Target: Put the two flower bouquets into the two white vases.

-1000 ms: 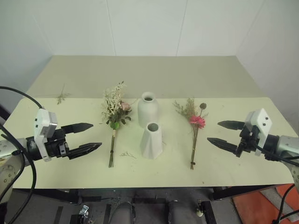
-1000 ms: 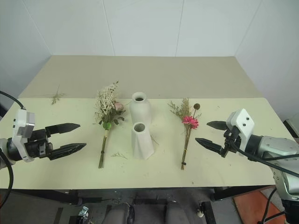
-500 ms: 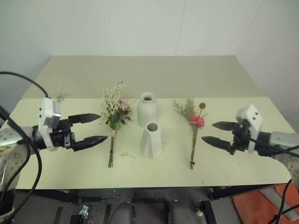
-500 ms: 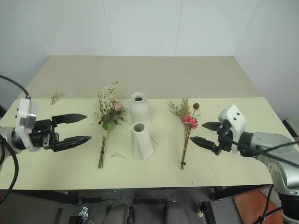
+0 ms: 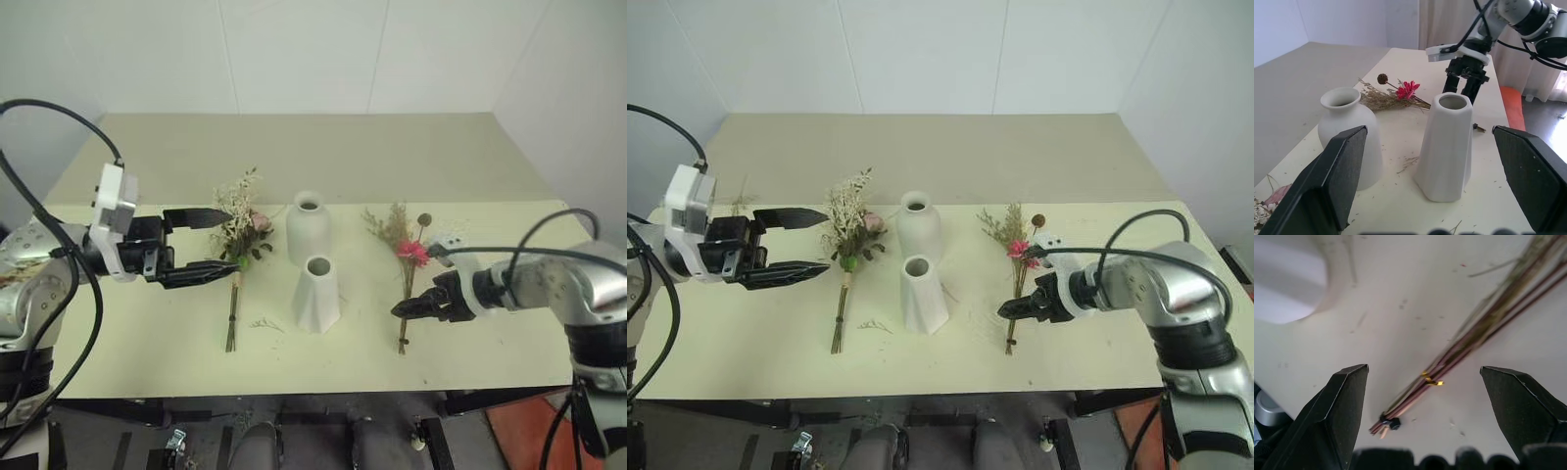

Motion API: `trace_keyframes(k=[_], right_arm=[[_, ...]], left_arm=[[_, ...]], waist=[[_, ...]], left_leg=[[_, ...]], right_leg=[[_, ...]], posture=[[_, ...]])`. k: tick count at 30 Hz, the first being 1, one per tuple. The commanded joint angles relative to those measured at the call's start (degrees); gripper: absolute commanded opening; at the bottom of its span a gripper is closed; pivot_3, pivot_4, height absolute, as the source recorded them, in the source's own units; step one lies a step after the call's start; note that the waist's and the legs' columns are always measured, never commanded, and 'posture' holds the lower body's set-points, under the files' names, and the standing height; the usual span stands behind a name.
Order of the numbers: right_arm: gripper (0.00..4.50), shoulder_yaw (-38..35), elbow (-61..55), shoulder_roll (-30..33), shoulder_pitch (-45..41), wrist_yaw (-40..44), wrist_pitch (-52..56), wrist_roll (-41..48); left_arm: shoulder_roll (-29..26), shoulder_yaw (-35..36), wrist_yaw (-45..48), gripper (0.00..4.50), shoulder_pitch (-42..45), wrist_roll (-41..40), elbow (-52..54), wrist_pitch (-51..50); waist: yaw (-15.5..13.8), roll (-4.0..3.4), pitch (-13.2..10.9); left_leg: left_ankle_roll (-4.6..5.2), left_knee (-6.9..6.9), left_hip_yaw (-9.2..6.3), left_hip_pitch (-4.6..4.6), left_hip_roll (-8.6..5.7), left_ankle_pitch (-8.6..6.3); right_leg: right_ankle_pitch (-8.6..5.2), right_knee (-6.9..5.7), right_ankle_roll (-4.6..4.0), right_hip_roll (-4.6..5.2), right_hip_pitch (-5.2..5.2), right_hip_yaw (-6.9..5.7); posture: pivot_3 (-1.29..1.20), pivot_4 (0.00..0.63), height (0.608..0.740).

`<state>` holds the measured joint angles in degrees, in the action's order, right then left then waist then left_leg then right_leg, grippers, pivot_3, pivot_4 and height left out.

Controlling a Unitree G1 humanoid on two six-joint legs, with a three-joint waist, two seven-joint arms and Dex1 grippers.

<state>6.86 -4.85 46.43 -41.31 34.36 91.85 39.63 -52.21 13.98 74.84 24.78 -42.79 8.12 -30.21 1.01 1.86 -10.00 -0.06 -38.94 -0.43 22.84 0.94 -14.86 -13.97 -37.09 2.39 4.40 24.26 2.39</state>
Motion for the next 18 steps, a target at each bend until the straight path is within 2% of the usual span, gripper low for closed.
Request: trace_keyframes(k=[1,7,12,18], right_arm=[[4.36,2.6,5.6,-0.6,-4.4,-2.7,0.6,-0.8],[4.36,5.9,12.8,-3.8,-9.6,-4.5,0.6,-2.8],[3.22,7.1,13.5,-4.7,-10.9,-4.1,0.6,-3.6],[1.31,8.2,13.2,-5.7,-11.7,-4.1,0.6,-3.3]], left_arm=[[0.0,1.1,-0.3,4.47,-0.2,0.2,1.2,1.4],[0.6,1.8,-1.6,4.47,-1.6,0.3,2.5,1.9],[0.9,2.6,-2.8,4.5,-3.6,-0.2,4.2,2.0],[0.6,3.6,-3.9,4.5,-5.2,-1.0,5.3,1.8]], waist=[[0.0,0.0,0.0],[0.3,0.0,0.0],[0.3,0.0,0.0],[0.4,0.0,0.0]], left_leg=[[0.0,0.0,0.0,0.03,0.0,0.0],[0.0,-0.01,0.02,0.05,0.0,0.0],[0.01,-0.01,0.01,0.02,0.02,0.0],[0.01,-0.01,0.01,0.03,0.02,0.0]], right_leg=[[0.0,0.01,0.0,0.0,0.04,0.0],[0.04,0.04,0.01,0.02,0.02,0.01],[0.07,0.01,-0.01,0.0,0.01,0.0],[0.07,0.01,-0.01,0.0,0.02,0.0]], posture=[[0.0,0.15,0.74],[0.0,0.15,0.74],[0.0,0.15,0.74],[0.0,0.15,0.74]])
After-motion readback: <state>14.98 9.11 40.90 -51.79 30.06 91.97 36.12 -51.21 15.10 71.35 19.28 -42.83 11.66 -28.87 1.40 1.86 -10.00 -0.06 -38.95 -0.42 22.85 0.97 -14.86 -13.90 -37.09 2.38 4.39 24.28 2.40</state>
